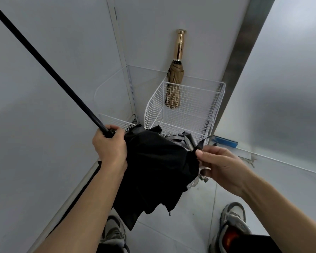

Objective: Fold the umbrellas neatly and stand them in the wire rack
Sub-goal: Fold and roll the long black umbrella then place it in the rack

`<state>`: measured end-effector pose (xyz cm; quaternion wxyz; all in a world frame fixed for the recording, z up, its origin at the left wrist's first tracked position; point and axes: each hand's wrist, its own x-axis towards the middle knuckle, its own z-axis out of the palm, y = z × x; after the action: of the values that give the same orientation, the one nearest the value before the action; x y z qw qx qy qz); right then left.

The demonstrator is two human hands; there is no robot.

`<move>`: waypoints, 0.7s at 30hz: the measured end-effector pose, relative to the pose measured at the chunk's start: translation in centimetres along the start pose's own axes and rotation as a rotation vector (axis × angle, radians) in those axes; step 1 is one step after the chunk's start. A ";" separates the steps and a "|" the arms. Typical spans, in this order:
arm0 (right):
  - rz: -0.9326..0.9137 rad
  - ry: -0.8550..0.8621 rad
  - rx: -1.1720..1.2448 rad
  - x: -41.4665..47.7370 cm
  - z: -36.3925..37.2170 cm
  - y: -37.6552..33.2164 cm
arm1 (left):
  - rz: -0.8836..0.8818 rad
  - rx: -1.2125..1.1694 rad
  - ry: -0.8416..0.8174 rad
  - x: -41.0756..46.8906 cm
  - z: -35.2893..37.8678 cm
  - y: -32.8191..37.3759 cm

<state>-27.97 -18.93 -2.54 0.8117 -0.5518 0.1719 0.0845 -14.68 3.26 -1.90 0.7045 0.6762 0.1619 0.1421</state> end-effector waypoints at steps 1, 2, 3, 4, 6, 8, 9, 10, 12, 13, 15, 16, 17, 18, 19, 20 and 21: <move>-0.037 0.040 -0.036 -0.2 0.3 -0.1 | 0.001 -0.004 0.001 -0.1 0.0 0.0; -0.080 0.095 -0.067 -0.3 0.6 -0.3 | -0.001 -0.010 -0.004 -0.3 0.1 0.1; -0.119 0.164 -0.089 -0.3 0.9 -0.4 | -0.002 -0.021 -0.016 -0.5 0.2 0.2; -0.145 0.238 -0.103 -0.2 1.0 -0.4 | -0.005 -0.034 -0.036 -0.9 0.3 0.3; -0.117 0.364 -0.111 0.6 1.1 -0.2 | -0.014 -0.049 -0.091 -1.8 0.6 0.5; -0.048 0.433 -0.113 1.5 1.0 0.0 | -0.029 -0.073 -0.190 -2.7 0.9 0.8; -0.005 0.445 -0.112 1.9 1.1 0.2 | -0.045 -0.097 -0.259 -3.2 1.0 1.1; 0.036 0.449 -0.113 2.3 1.1 0.5 | -0.069 -0.133 -0.337 -3.8 1.1 1.4; 0.113 0.435 -0.123 2.7 1.6 1.1 | -0.136 -0.233 -0.481 -4.9 1.2 2.3; 0.145 0.413 -0.127 2.8 2.0 1.4 | -0.178 -0.282 -0.535 -5.4 1.3 2.7; 0.193 0.347 -0.166 3.0 2.5 2.3 | -0.255 -0.372 -0.612 -6.1 1.4 3.5; 0.218 0.306 -0.196 2.9 3.0 2.5 | -0.284 -0.416 -0.637 -6.3 1.5 3.9; 0.243 0.262 -0.212 2.6 3.4 2.5 | -0.304 -0.452 -0.656 -6.4 1.6 4.2; 0.273 0.213 -0.224 2.4 3.6 2.6 | -0.312 -0.474 -0.673 -6.4 1.6 4.6; 0.307 0.167 -0.237 2.3 3.6 2.6 | -0.313 -0.490 -0.693 -6.5 1.7 4.9; 0.343 0.125 -0.248 2.2 3.6 2.6 | -0.312 -0.502 -0.713 -6.5 1.7 5.1; 0.383 0.078 -0.252 2.0 3.6 2.5 | -0.308 -0.511 -0.731 -6.5 1.8 5.4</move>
<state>-26.32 -14.75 -4.25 0.6984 -0.6088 0.2928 0.2363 -19.68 -0.85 3.74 0.8720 0.4550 -0.0385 -0.1763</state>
